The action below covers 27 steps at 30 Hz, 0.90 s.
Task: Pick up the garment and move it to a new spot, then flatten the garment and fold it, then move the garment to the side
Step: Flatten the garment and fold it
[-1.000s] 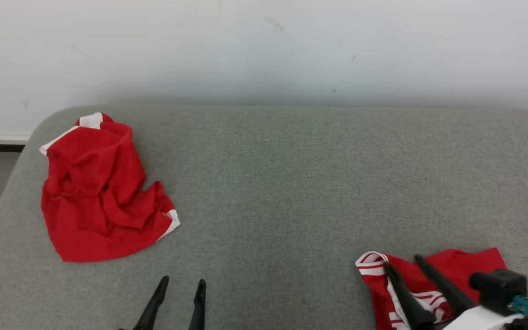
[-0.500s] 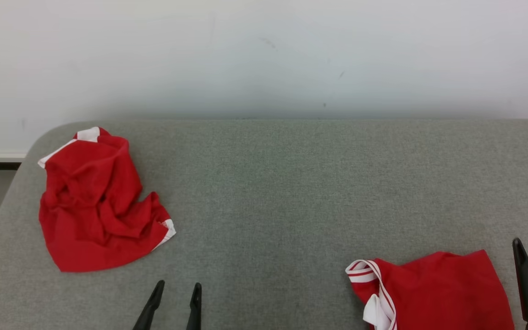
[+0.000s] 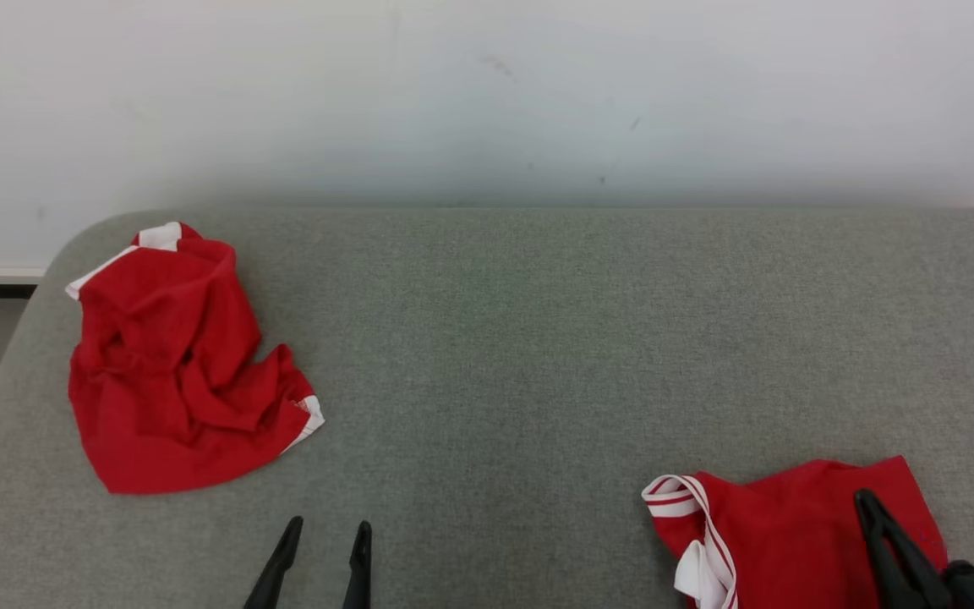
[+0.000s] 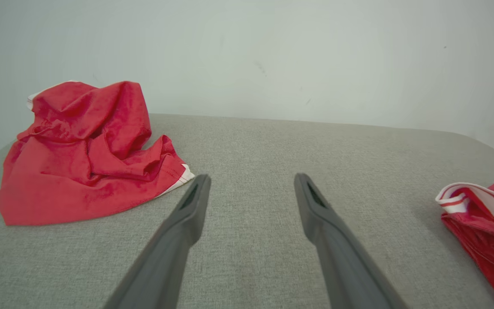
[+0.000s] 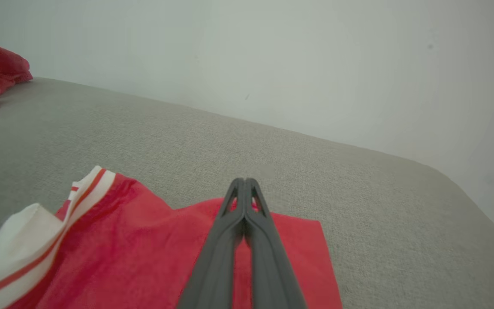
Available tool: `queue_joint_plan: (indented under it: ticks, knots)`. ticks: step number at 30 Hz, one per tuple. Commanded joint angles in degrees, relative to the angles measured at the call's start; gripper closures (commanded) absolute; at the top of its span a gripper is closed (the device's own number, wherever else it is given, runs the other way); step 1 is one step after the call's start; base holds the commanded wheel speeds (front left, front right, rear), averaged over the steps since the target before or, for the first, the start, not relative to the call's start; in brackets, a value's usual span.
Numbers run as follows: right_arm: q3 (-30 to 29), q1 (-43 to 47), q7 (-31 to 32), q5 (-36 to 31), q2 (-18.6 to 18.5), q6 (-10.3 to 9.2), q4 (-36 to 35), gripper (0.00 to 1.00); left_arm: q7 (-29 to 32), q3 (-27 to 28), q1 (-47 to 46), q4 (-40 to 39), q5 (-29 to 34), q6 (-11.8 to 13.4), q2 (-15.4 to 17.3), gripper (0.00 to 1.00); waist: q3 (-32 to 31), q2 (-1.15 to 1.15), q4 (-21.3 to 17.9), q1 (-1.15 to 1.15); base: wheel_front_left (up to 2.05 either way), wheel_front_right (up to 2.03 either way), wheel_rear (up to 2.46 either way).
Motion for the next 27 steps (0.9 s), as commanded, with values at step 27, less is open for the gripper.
queue_joint_plan:
  ticks: [27]
  knots:
    - [14.76, -12.16, -1.27, -8.00, 10.24, 0.00, 26.44, 1.00, 0.01, -1.05, -2.37, 0.97, -0.48, -0.06, 0.17, 0.00, 1.30, 0.00, 2.48, 0.00, 0.00, 0.00, 0.00]
